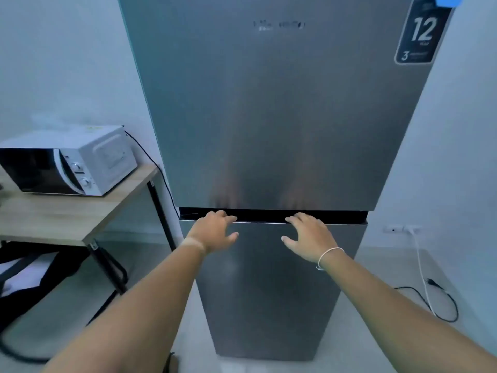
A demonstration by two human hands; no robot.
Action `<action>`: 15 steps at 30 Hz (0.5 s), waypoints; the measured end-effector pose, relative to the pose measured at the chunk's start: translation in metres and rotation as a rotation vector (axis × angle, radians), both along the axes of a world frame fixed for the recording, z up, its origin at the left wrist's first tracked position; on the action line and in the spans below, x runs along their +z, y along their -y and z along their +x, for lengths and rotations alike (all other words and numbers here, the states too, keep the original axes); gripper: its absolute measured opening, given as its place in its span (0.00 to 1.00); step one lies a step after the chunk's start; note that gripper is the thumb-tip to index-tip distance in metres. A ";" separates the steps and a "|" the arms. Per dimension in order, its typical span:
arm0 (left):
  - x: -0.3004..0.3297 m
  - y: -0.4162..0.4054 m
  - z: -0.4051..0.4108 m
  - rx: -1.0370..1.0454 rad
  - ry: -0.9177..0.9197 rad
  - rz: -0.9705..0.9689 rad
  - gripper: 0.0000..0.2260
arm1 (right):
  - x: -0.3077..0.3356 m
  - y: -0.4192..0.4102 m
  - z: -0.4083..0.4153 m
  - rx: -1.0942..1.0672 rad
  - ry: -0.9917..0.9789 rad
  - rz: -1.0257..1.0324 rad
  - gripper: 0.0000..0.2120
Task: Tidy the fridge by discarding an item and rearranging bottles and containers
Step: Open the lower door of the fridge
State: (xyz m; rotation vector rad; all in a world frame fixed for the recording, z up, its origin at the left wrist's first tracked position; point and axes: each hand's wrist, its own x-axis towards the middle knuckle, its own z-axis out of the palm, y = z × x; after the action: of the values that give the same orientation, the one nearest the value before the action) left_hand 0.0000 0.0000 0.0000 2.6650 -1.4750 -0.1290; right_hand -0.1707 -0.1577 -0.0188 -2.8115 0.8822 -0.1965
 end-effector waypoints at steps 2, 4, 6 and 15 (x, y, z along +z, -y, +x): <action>-0.007 0.003 0.004 -0.003 0.050 0.041 0.26 | -0.004 0.006 0.005 -0.015 -0.007 -0.041 0.26; -0.016 0.006 0.010 0.009 0.097 0.057 0.26 | -0.007 0.011 0.009 -0.035 -0.021 -0.059 0.26; -0.025 0.010 0.015 0.016 0.142 0.051 0.26 | -0.013 0.015 0.014 -0.042 -0.027 -0.074 0.26; -0.064 0.019 0.027 0.077 0.266 -0.173 0.23 | -0.064 0.015 0.030 -0.135 0.163 -0.312 0.24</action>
State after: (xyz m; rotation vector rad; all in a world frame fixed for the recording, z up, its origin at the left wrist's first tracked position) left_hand 0.0273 -0.0191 -0.0644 2.6707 -1.3735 0.3558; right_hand -0.1406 -0.1724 -0.0826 -2.9573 1.0854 -0.6242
